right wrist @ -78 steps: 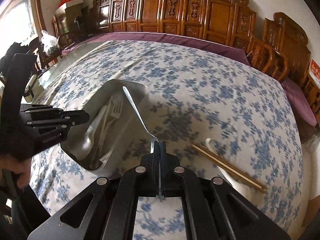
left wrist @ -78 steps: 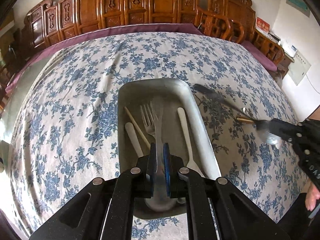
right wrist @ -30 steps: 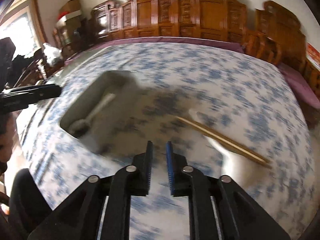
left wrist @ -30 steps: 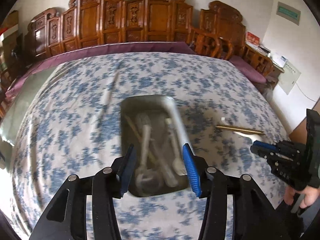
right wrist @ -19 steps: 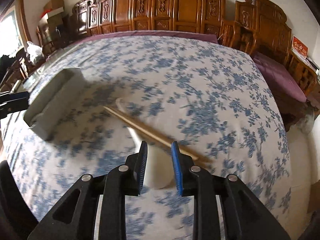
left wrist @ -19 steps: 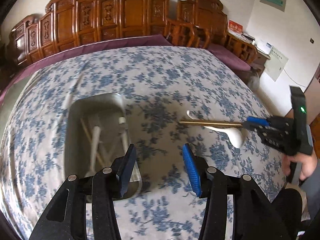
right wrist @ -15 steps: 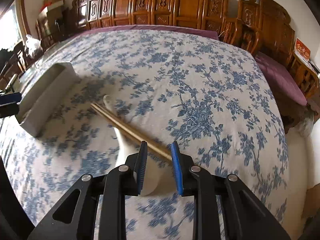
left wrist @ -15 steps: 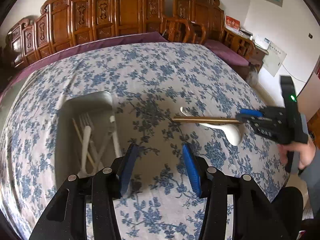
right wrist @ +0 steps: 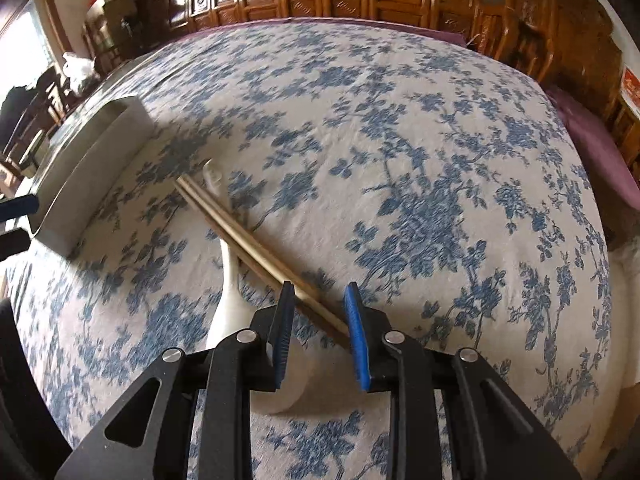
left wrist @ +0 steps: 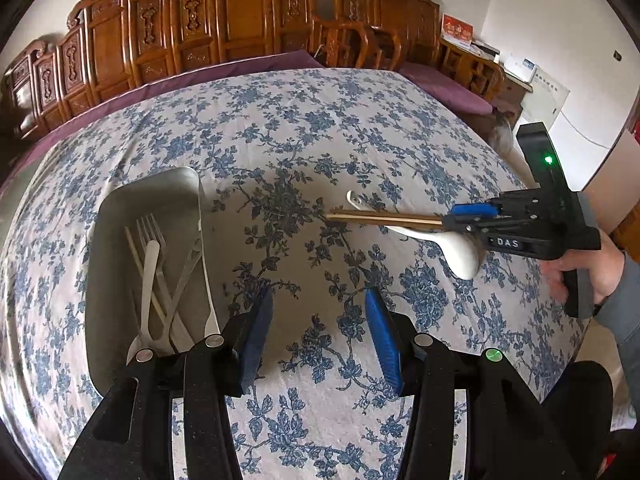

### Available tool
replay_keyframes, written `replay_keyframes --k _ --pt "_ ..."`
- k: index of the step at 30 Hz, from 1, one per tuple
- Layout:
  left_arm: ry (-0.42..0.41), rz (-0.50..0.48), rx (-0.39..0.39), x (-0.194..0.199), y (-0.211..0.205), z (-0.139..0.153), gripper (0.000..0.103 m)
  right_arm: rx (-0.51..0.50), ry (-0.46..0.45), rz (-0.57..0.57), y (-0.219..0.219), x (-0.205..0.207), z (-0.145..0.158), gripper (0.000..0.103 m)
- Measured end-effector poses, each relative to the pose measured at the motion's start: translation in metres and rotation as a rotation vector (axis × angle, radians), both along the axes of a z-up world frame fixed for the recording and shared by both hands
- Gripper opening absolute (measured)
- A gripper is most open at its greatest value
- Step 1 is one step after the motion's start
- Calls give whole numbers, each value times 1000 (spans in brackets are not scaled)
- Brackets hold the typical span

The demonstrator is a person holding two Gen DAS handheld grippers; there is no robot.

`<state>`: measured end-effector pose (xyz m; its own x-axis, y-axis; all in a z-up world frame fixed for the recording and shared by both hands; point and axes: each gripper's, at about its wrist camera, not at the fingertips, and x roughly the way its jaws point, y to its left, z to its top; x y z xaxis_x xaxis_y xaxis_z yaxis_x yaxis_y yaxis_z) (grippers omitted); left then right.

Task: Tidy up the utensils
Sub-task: 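Grasp the pair of wooden chopsticks with the right tool, then lift one wooden chopstick upright with the right tool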

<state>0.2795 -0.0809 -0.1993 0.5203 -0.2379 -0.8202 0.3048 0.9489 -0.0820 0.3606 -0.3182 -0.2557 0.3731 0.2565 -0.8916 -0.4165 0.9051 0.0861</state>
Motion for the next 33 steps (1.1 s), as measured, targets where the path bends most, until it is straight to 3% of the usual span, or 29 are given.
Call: replay_keyframes --k 3,7,16,29,33 --pt "-1 0 -3 0 0 0 46 6 68 45 7 -6 -3 23" --pt "-2 -8 -2 -2 -2 0 46 40 105 82 16 -16 -3 23" --pt "13 -24 8 -2 -14 -8 46 38 30 29 13 -10 9 23" --pt "24 -31 11 -3 -19 -11 46 37 44 96 29 -13 -1 23" --pt "26 -31 12 -3 -19 -12 46 32 36 95 31 -14 -1 9"
